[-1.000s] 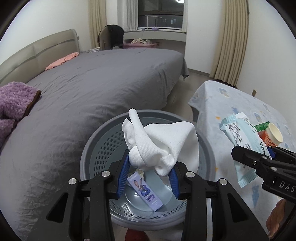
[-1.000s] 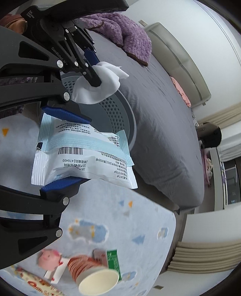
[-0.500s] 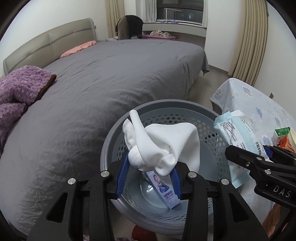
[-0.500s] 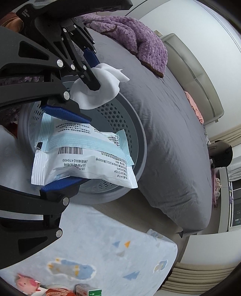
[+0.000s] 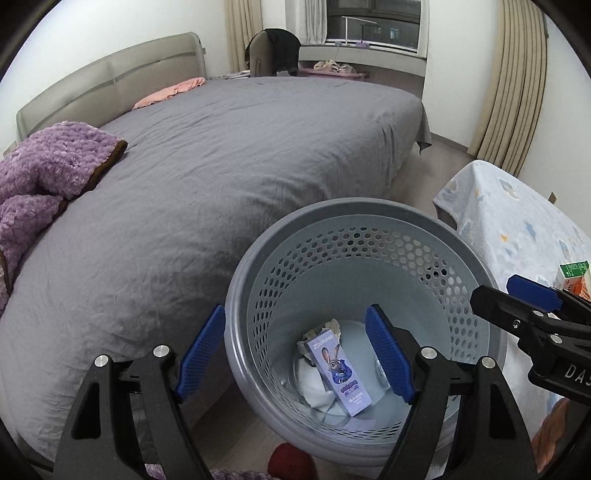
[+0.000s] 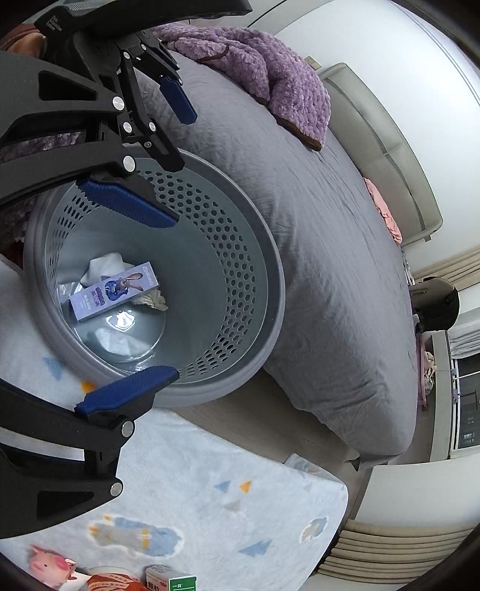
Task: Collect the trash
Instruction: 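Open the right tool over the basket to drop the white-and-blue packet, then move both open tools from the basket back over the table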
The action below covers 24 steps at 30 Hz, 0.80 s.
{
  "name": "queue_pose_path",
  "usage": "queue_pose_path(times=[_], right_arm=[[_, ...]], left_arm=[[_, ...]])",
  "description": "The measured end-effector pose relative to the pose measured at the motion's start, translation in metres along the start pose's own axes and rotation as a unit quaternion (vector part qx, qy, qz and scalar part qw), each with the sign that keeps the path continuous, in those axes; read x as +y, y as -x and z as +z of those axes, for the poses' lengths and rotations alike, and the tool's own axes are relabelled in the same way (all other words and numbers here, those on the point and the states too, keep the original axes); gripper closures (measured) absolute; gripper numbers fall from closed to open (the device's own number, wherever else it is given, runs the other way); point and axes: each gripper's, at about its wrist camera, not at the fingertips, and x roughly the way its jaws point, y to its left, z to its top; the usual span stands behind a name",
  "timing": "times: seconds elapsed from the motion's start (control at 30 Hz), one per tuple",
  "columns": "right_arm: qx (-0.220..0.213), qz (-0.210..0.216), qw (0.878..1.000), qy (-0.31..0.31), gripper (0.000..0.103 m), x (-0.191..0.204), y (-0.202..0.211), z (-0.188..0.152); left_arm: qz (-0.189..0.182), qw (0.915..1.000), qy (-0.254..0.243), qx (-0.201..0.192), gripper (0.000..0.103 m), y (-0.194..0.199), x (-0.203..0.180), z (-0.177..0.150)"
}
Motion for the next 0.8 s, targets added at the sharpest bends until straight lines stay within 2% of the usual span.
queue_pose_path(times=[0.43, 0.8], right_arm=[[0.0, -0.009, 1.0, -0.002, 0.029, 0.002, 0.003, -0.006], [-0.011, -0.022, 1.0, -0.02, 0.029, -0.008, 0.024, -0.012]], left_arm=[[-0.01, 0.9999, 0.007, -0.005, 0.018, 0.003, 0.004, -0.001], [-0.014, 0.9999, 0.004, -0.009, 0.018, 0.006, -0.002, -0.001]])
